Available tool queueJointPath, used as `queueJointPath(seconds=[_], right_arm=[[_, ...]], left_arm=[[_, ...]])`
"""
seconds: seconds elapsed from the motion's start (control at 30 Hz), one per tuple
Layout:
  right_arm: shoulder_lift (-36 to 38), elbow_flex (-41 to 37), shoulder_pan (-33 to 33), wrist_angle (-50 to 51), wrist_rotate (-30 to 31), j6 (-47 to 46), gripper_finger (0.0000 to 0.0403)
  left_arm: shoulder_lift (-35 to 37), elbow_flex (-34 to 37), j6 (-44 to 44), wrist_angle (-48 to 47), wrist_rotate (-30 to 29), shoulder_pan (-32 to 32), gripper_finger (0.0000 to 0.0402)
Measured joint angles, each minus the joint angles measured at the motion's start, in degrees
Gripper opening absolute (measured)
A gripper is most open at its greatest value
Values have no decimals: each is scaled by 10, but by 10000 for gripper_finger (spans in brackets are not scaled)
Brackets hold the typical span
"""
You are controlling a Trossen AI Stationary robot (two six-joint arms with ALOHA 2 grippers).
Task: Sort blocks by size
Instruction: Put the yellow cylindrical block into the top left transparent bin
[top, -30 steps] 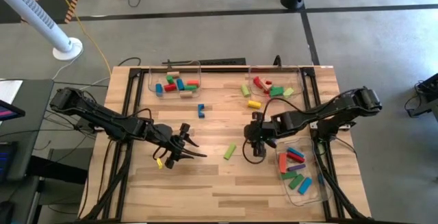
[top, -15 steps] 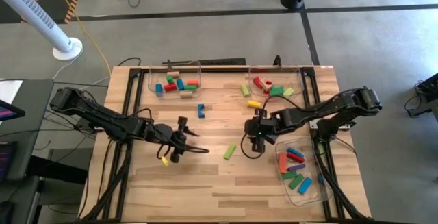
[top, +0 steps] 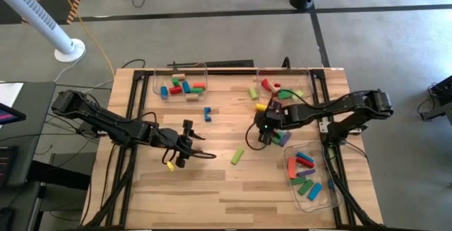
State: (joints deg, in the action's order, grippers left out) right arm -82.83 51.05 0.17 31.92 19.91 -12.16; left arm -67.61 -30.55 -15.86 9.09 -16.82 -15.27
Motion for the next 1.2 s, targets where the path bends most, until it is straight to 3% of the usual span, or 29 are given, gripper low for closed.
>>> queueJointPath(seconds=[0.17, 0.43, 0.73, 1.03, 1.2], right_arm=[[1, -17, -52, 6, 12, -14, 238], [0, -96, -113, -108, 11, -15, 238], [-12, -123, -119, -182, 16, -13, 238], [-79, -122, -141, -240, 44, 9, 224], [-90, -123, -130, -238, -6, -5, 221]], left_arm=[[0, 0, 1, -18, 0, 0, 213], [0, 0, 1, -22, 0, 0, 213], [0, 0, 0, -19, 0, 0, 213], [0, 0, 1, -21, 0, 0, 213], [0, 0, 1, -26, 0, 0, 213]])
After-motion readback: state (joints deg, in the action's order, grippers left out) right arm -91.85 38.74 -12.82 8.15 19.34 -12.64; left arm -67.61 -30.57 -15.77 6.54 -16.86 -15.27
